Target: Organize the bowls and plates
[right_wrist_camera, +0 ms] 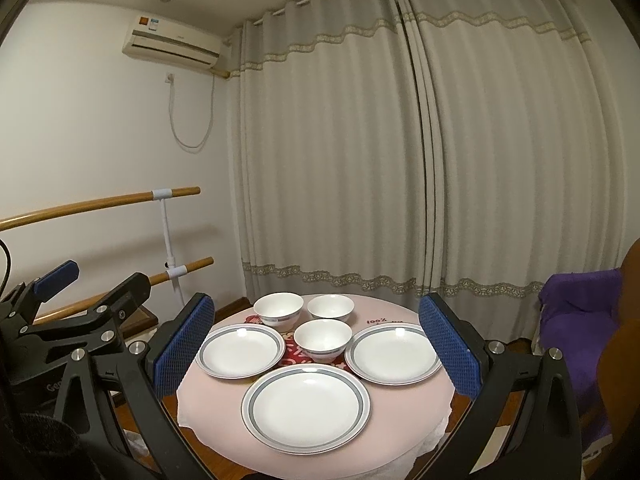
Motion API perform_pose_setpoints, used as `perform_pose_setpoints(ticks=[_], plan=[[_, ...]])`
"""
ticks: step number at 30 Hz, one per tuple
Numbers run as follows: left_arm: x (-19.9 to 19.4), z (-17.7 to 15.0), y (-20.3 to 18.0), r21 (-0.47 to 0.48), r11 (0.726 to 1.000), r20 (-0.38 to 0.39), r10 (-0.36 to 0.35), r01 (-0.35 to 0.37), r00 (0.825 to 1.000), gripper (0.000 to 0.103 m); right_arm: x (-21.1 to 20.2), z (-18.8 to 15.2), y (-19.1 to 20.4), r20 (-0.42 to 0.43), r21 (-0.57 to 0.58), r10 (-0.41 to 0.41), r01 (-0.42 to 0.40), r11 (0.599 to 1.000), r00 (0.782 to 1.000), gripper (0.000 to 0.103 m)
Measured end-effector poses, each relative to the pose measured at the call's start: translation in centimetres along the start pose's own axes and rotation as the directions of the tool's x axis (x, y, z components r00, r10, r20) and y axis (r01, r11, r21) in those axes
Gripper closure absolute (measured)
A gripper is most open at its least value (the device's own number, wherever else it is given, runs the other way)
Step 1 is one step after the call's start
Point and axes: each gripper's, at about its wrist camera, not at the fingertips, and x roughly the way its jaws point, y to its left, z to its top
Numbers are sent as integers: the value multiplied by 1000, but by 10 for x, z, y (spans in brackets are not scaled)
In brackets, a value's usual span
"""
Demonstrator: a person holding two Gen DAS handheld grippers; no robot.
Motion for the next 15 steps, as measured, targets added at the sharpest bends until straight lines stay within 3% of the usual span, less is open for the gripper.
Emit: perform_pose_setpoints(ticks=[15], plan=[[-3, 1, -3, 3, 1000, -1, 0, 0, 1000, 1, 1, -4, -1, -6, 15, 10, -10, 1000, 1000, 0]])
